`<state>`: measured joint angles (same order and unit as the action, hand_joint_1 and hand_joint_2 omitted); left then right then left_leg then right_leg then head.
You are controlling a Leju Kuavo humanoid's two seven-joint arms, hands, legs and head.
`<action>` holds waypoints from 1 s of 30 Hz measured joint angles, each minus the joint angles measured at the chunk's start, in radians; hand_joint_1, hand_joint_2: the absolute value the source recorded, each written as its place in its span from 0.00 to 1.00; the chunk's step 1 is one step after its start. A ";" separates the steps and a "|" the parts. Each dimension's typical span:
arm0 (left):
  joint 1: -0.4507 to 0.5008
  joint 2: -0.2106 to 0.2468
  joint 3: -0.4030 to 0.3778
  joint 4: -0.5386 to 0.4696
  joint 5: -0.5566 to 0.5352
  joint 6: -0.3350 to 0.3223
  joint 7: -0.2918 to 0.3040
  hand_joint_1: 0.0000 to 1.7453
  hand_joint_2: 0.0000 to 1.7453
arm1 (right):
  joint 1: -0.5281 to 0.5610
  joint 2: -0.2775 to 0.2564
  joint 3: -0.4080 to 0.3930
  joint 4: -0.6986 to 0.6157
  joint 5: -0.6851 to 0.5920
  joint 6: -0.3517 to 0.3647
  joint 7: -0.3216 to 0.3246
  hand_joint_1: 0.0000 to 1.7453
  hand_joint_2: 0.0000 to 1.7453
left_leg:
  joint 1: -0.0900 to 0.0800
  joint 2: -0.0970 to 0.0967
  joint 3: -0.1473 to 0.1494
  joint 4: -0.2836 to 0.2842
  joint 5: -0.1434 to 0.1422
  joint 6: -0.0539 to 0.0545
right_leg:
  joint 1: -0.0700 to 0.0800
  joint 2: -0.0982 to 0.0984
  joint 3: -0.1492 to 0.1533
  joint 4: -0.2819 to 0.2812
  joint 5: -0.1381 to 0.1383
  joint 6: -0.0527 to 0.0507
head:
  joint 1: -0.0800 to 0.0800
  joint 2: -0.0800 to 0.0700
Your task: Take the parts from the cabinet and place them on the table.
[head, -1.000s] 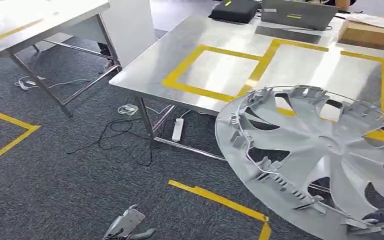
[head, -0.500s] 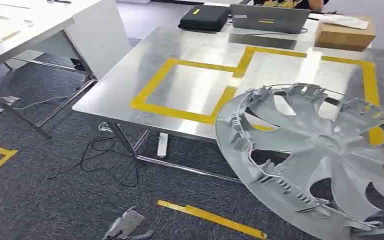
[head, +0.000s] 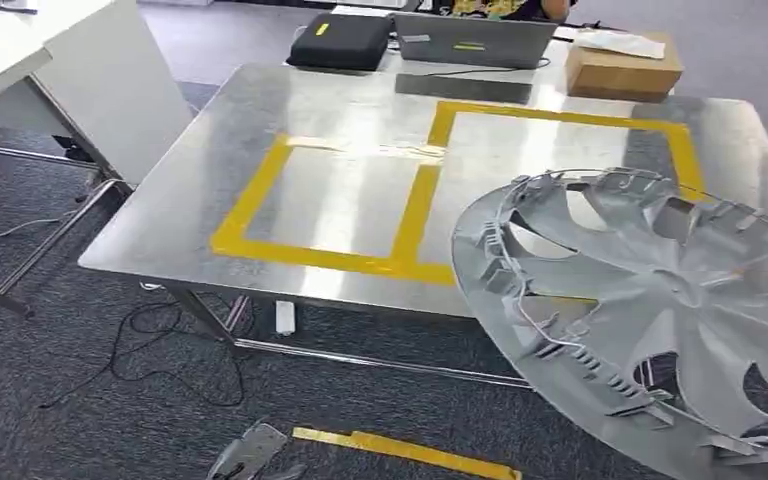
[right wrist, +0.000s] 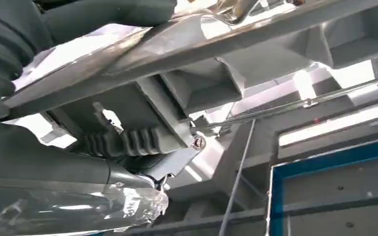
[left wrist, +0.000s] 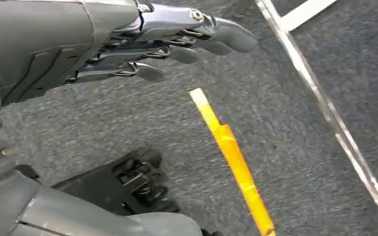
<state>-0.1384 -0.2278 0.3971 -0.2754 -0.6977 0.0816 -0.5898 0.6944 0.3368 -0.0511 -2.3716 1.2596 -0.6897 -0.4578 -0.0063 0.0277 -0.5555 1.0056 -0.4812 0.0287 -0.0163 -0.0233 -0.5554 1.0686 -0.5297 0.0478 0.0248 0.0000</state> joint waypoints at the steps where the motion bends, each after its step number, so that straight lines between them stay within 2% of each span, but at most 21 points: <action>1: 0.000 0.000 0.000 0.000 0.000 0.003 0.002 0.00 1.00 | -0.001 0.000 -0.001 0.001 -0.004 0.000 0.000 1.00 1.00 | -0.001 0.001 0.004 -0.001 -0.006 -0.006 | 0.004 -0.022 0.016 -0.030 0.005 -0.001 | -0.001 0.000; 2: -0.006 0.000 0.000 0.000 0.000 0.006 0.003 0.00 1.00 | 0.002 0.000 -0.001 0.002 -0.008 0.000 -0.002 1.00 1.00 | -0.006 0.003 0.005 0.005 -0.014 -0.015 | 0.010 -0.020 0.027 -0.060 -0.003 -0.008 | 0.002 0.000; 3: -0.008 0.000 0.001 0.000 0.002 0.006 0.005 0.00 1.00 | 0.004 0.001 -0.001 0.003 -0.011 0.000 -0.003 1.00 1.00 | -0.006 0.011 0.005 0.003 -0.014 -0.020 | 0.011 -0.016 0.029 -0.056 -0.006 -0.021 | -0.001 0.000; 5: -0.009 -0.001 0.001 0.000 0.005 0.009 0.005 0.00 1.00 | 0.011 0.002 -0.006 0.006 -0.013 0.000 -0.005 1.00 1.00 | -0.004 0.023 0.007 0.001 -0.011 -0.027 | 0.014 -0.005 0.019 -0.056 -0.002 -0.033 | -0.002 0.000; 6: -0.009 -0.001 0.002 0.000 0.006 0.010 0.005 0.00 1.00 | 0.013 0.002 -0.008 0.006 -0.013 0.000 -0.008 1.00 1.00 | -0.003 0.021 0.009 -0.001 -0.012 -0.033 | 0.010 0.000 0.034 -0.064 0.006 -0.042 | -0.002 0.000; 7: -0.010 0.000 0.002 0.000 0.006 0.011 0.005 0.00 1.00 | 0.015 0.003 -0.008 0.008 -0.013 0.000 -0.012 1.00 1.00 | -0.005 0.019 0.013 -0.006 -0.009 -0.013 | 0.009 -0.002 0.032 -0.068 0.008 -0.031 | -0.005 0.000; 8: -0.012 0.000 0.004 0.000 0.009 0.011 0.007 0.00 1.00 | 0.014 0.003 -0.010 0.009 -0.012 0.000 -0.014 1.00 1.00 | -0.006 0.020 0.012 -0.006 -0.012 0.016 | 0.010 -0.001 0.032 -0.068 0.008 -0.032 | -0.015 0.000; 9: -0.013 0.001 0.008 0.000 0.017 0.012 0.009 0.00 1.00 | 0.015 0.004 -0.011 0.010 -0.008 0.000 -0.014 1.00 1.00 | -0.007 0.021 0.013 -0.005 -0.010 0.025 | 0.011 0.000 0.032 -0.068 0.008 -0.032 | -0.011 0.000; 15: -0.012 0.004 0.026 0.000 0.036 0.012 0.019 0.00 1.00 | 0.023 0.005 -0.012 0.018 0.009 0.000 -0.010 1.00 1.00 | -0.004 0.020 0.014 -0.007 -0.006 0.025 | 0.017 -0.001 0.032 -0.067 0.005 -0.037 | -0.013 0.000; 17: -0.013 0.004 0.031 0.000 0.039 0.012 0.020 0.00 1.00 | 0.024 0.005 -0.012 0.021 0.013 0.000 -0.010 1.00 1.00 | -0.003 0.020 0.014 -0.007 -0.005 0.017 | 0.018 -0.001 0.032 -0.066 0.004 -0.039 | -0.013 0.000; 18: -0.014 0.004 0.033 0.000 0.040 0.012 0.020 0.00 1.00 | 0.026 0.006 -0.012 0.022 0.014 0.000 -0.010 1.00 1.00 | -0.003 0.020 0.012 -0.006 -0.011 0.009 | 0.011 -0.001 0.033 -0.075 0.005 -0.037 | -0.013 0.000; 19: -0.014 0.005 0.037 0.000 0.040 0.013 0.020 0.00 1.00 | 0.027 0.007 -0.012 0.023 0.017 0.000 -0.010 1.00 1.00 | -0.006 0.020 0.014 -0.018 -0.013 0.017 | 0.010 -0.004 0.041 -0.080 0.011 -0.028 | -0.013 0.000; 20: -0.015 0.005 0.040 0.000 0.040 0.013 0.020 0.00 1.00 | 0.028 0.007 -0.012 0.026 0.019 0.000 -0.010 1.00 1.00 | -0.007 0.019 0.027 -0.045 -0.012 0.023 | 0.009 -0.006 0.038 -0.061 0.038 -0.019 | -0.016 0.000; 21: -0.016 0.004 0.041 0.000 0.040 0.013 0.020 0.00 1.00 | 0.030 0.008 -0.011 0.026 0.021 0.000 -0.010 1.00 1.00 | -0.003 0.010 0.046 -0.067 -0.003 0.030 | 0.010 -0.007 0.045 -0.064 0.045 -0.008 | -0.013 0.000; 22: -0.016 0.004 0.042 0.000 0.040 0.013 0.020 0.00 1.00 | 0.031 0.008 -0.012 0.028 0.023 0.000 -0.010 1.00 1.00 | 0.004 0.010 0.066 -0.088 0.006 0.023 | 0.011 0.002 0.039 -0.054 0.025 -0.012 | -0.014 0.000; 23: -0.021 0.002 0.044 0.000 0.042 0.013 0.020 0.00 1.00 | 0.033 0.008 -0.011 0.029 0.024 0.000 -0.012 1.00 1.00 | 0.010 0.008 0.070 -0.093 0.008 0.026 | 0.010 0.014 0.027 -0.025 0.001 -0.009 | -0.007 -0.001; 24: -0.026 0.001 0.046 0.000 0.042 0.013 0.020 0.00 1.00 | 0.032 0.008 -0.011 0.031 0.026 0.000 -0.012 1.00 1.00 | 0.014 0.007 0.069 -0.092 0.010 0.019 | 0.005 0.023 -0.010 0.039 -0.038 -0.004 | -0.002 0.000; 26: -0.022 -0.001 0.047 0.000 0.042 0.012 0.020 0.00 1.00 | 0.034 0.008 -0.011 0.032 0.027 0.000 -0.013 1.00 1.00 | 0.019 0.006 0.067 -0.092 0.008 0.011 | -0.006 0.024 -0.084 0.168 -0.100 0.014 | 0.001 0.000; 27: -0.019 -0.002 0.048 0.000 0.042 0.012 0.020 0.00 1.00 | 0.037 0.008 -0.011 0.037 0.028 0.000 -0.013 1.00 1.00 | 0.025 0.006 0.069 -0.090 0.004 -0.001 | -0.015 0.023 -0.107 0.194 -0.098 0.026 | 0.002 0.000; 28: -0.017 -0.003 0.049 0.000 0.042 0.012 0.021 0.00 1.00 | 0.040 0.008 -0.011 0.039 0.029 0.000 -0.013 1.00 1.00 | 0.033 0.005 0.075 -0.089 -0.001 -0.012 | -0.023 0.022 -0.100 0.167 -0.070 0.036 | 0.002 0.000; 30: -0.018 -0.004 0.050 0.000 0.042 0.010 0.021 0.00 1.00 | 0.041 0.008 -0.012 0.043 0.030 0.000 -0.010 1.00 1.00 | 0.055 0.001 0.088 -0.075 -0.014 -0.040 | -0.044 0.019 -0.033 0.008 0.035 0.065 | 0.003 0.000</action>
<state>-0.1562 -0.2319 0.4475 -0.2758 -0.6554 0.0915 -0.5692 0.7351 0.3452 -0.0629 -2.3289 1.2894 -0.6897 -0.4681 0.0488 0.0292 -0.4670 0.9303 -0.4948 -0.0116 -0.0599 -0.0043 -0.5879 1.0762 -0.4952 0.1126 0.0275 -0.0004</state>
